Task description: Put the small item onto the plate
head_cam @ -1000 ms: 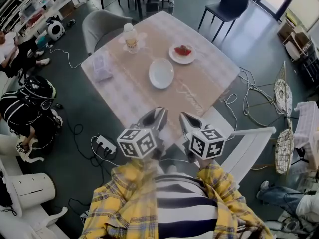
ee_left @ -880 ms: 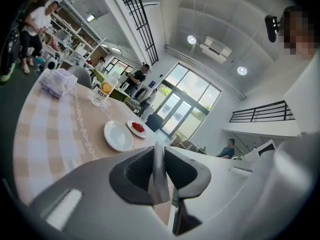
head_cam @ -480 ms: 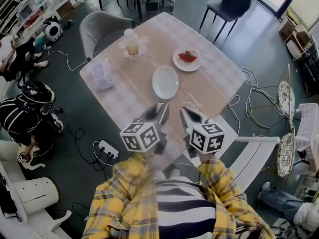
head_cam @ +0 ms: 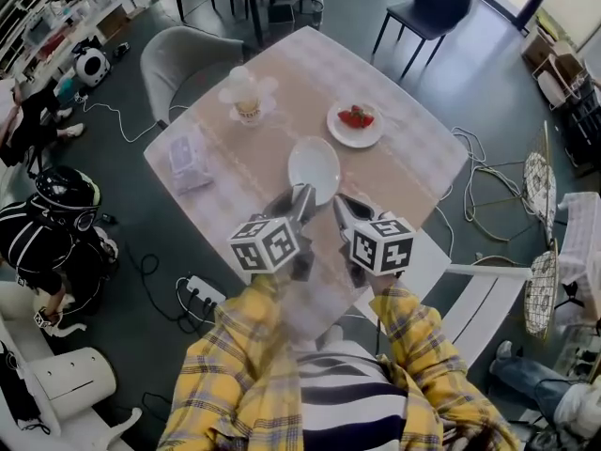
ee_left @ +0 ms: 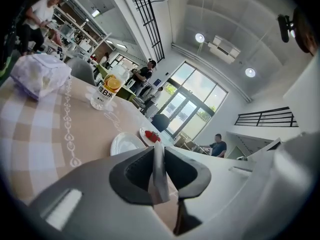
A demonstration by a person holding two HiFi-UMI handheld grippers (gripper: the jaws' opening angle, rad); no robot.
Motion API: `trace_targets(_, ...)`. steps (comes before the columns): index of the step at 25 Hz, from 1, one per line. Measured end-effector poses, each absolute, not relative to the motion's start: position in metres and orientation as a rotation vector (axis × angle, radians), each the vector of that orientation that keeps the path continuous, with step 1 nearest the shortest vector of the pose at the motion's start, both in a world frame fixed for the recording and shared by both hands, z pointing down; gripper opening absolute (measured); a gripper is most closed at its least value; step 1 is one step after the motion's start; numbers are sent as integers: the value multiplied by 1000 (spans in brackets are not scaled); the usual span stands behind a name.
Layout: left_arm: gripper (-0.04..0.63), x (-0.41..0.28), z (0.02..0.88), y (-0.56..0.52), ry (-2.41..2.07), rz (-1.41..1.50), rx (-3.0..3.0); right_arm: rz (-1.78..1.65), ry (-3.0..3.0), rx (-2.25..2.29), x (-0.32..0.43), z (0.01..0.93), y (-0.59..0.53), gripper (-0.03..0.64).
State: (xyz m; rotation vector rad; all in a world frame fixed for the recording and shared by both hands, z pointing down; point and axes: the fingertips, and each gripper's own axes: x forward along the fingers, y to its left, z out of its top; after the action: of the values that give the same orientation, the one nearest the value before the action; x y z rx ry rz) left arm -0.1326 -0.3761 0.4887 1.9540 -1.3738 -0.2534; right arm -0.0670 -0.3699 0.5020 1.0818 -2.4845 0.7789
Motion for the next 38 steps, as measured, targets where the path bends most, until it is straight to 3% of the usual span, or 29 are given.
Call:
trace_targets(23,63,-126,521,-453,-1154,-85,1974,806,-2402,1144,-89,529,-437,-2)
trace_targets(38,67,-113,533,-454,-1150,235,2101,813,-2383,1173,-84,532,-433,-2)
